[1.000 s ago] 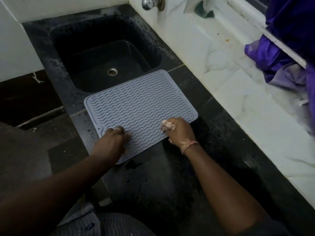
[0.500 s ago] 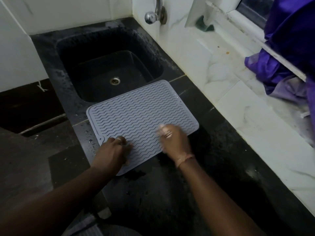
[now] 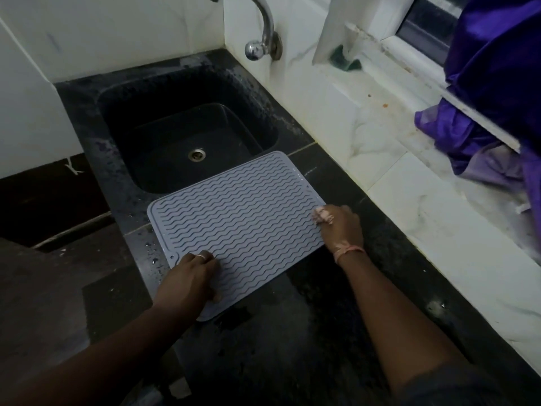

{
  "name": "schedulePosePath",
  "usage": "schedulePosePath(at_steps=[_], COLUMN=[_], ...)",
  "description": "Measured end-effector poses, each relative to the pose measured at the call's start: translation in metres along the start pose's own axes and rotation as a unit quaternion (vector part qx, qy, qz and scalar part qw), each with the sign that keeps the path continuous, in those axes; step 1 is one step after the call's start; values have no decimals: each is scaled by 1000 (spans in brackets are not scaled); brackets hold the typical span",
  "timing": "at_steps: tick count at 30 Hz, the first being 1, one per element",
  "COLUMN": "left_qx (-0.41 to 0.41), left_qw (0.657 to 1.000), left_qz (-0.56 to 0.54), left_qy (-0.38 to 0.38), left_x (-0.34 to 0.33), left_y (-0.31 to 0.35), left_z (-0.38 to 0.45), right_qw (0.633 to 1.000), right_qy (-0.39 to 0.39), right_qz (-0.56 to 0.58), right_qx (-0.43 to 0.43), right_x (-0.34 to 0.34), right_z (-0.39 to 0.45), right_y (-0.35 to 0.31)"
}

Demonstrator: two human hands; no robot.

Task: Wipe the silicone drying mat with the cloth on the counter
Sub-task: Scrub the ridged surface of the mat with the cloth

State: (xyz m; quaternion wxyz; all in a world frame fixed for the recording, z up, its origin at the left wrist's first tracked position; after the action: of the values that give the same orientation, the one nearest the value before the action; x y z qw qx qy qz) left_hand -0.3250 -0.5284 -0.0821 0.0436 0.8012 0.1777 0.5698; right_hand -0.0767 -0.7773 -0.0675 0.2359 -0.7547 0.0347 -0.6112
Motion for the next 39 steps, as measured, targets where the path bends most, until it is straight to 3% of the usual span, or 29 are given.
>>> schedulePosePath(at_steps=[3, 5, 7, 9, 12, 14, 21, 25, 27, 32, 35, 39], left_qx=[4, 3, 6, 13, 36, 34, 26, 28, 28, 40, 35, 3], left_qw=[1000, 1000, 1000, 1000, 998, 999, 999, 999, 999, 998, 995, 993], left_qz=[5, 6, 7, 0, -36, -30, -10, -6, -6, -55, -84, -116], left_qy=[9, 12, 11, 13, 26, 17, -18, -31, -37, -10, 28, 34], left_x=[0, 1, 2, 3, 5, 4, 7, 14, 17, 26, 34, 38], left_y=[-2, -1, 0, 0, -7, -11, -10, -9, -6, -12, -28, -45], left_z=[1, 2, 4, 5, 5, 6, 8, 11, 13, 20, 23, 31], right_qw=[998, 997, 996, 991, 982, 982, 999, 988, 980, 985, 969, 973], right_qy=[21, 40, 50, 5, -63, -61, 17, 38, 37, 23, -60, -143], right_qz=[-20, 18, 67, 113, 81, 58, 45, -28, -8, 147, 241, 121], right_qx=[-63, -61, -4, 73, 157, 171, 6, -147, -194, -86, -17, 134], right_x=[5, 2, -11, -42, -88, -94, -31, -5, 2, -8, -33, -88], right_z=[10, -1, -26, -62, -110, -116, -40, -23, -26, -43, -71, -127], right_y=[5, -19, -61, -108, -155, -154, -58, -11, -8, -77, -127, -182])
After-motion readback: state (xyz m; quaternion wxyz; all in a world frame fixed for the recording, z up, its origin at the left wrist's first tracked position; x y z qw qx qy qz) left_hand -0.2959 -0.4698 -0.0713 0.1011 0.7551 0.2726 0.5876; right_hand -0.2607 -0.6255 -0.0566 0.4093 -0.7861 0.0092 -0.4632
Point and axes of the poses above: each hand's wrist, its own z-axis towards the middle knuckle, its own x-axis out of the back of the hand, y = z × x, the point moved 8 cm from there along z, towards the middle knuckle, and after that the axes turned 5 degrees about -y, right-handed, at the moved point
